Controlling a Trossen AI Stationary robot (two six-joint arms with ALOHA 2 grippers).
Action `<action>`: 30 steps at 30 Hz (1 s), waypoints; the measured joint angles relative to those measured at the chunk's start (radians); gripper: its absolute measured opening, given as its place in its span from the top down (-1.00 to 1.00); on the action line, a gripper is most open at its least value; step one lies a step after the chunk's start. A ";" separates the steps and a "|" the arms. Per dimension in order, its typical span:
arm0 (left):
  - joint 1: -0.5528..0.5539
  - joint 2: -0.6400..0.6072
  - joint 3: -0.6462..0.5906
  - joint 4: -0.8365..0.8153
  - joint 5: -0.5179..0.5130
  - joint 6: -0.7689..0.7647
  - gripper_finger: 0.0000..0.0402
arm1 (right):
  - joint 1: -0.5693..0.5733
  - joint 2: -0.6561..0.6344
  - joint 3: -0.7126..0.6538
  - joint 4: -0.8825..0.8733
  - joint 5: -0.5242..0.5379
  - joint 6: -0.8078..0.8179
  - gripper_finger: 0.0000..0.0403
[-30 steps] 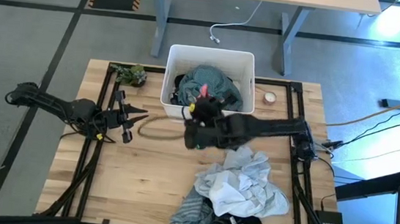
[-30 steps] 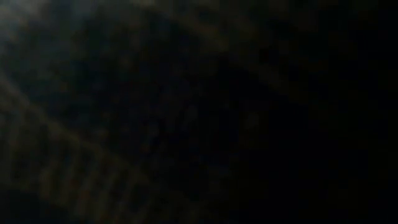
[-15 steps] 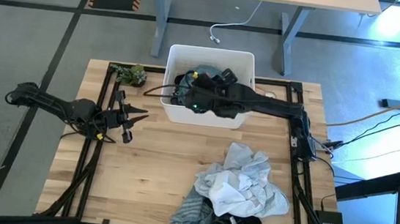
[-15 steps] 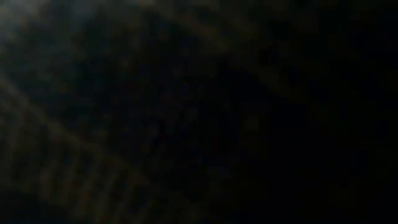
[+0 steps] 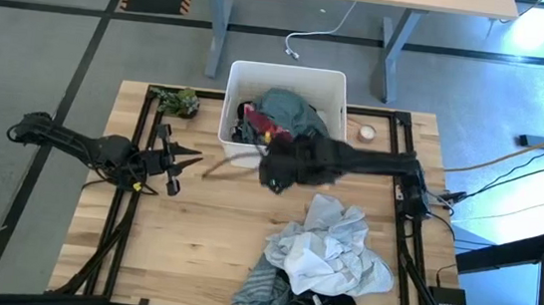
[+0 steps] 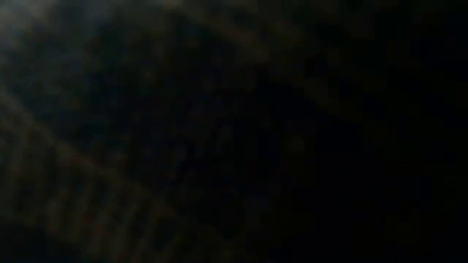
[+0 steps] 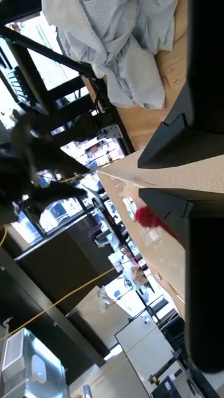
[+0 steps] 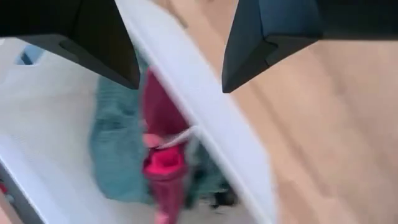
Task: Sort clothes
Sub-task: Put the red sock into the white laundry bin, then put the black boxers into the white laundry bin
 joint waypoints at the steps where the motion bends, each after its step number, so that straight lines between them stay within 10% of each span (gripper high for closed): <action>1: 0.000 0.000 0.000 0.000 0.000 0.000 0.72 | 0.026 -0.001 0.000 0.001 0.000 0.010 -0.21; 30: 0.000 0.000 0.000 -0.004 0.000 0.013 0.72 | 0.620 0.003 -0.151 0.117 -0.208 0.659 -0.21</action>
